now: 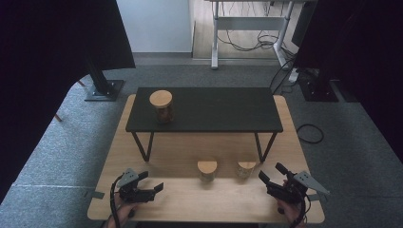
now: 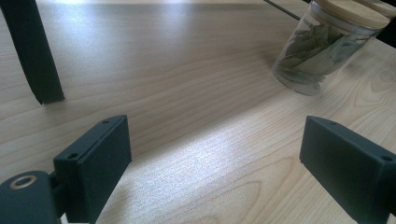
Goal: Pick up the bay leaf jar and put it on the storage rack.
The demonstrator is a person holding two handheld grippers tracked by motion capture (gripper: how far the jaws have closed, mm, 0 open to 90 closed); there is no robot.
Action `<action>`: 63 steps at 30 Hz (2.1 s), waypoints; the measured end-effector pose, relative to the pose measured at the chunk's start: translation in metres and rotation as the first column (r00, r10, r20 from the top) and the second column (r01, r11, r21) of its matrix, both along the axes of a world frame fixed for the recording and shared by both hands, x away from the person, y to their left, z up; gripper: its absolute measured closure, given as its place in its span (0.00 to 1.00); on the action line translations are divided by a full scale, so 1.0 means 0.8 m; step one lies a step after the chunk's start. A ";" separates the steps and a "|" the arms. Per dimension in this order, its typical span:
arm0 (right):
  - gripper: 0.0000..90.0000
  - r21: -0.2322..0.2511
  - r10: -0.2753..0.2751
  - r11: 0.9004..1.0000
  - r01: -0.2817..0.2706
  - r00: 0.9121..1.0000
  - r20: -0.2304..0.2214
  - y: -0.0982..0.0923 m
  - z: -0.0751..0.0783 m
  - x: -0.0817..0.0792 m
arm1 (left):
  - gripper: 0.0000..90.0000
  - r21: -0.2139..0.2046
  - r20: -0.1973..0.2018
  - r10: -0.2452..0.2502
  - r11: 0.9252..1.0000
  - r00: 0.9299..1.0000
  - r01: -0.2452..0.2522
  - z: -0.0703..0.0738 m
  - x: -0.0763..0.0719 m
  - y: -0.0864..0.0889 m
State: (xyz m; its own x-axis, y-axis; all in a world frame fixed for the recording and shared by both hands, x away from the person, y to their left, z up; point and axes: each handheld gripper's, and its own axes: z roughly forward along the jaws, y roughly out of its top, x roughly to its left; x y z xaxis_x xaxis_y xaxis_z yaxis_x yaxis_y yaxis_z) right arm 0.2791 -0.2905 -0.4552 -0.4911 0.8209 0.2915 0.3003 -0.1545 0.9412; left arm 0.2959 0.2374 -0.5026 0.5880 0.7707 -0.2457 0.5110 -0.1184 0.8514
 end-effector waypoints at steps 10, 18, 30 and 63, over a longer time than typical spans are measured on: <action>0.12 -0.043 0.137 0.990 -0.136 0.990 0.035 0.026 0.010 -0.011 | 0.10 -0.019 -0.021 0.009 1.000 1.000 -0.009 -0.001 0.006 0.003; 0.09 -0.070 0.207 0.976 -0.204 0.978 0.034 0.045 0.012 -0.014 | 0.11 -0.025 -0.036 0.030 0.999 0.999 -0.030 -0.002 0.009 0.005; 0.09 -0.133 0.280 0.952 -0.277 0.960 0.005 0.070 0.009 -0.016 | 0.11 -0.029 -0.050 0.041 0.999 0.998 -0.042 -0.002 0.011 0.004; 0.08 -0.235 0.351 0.905 -0.354 0.935 -0.055 0.151 -0.011 -0.001 | 0.12 -0.017 -0.055 0.027 0.999 0.998 -0.028 -0.002 0.011 -0.004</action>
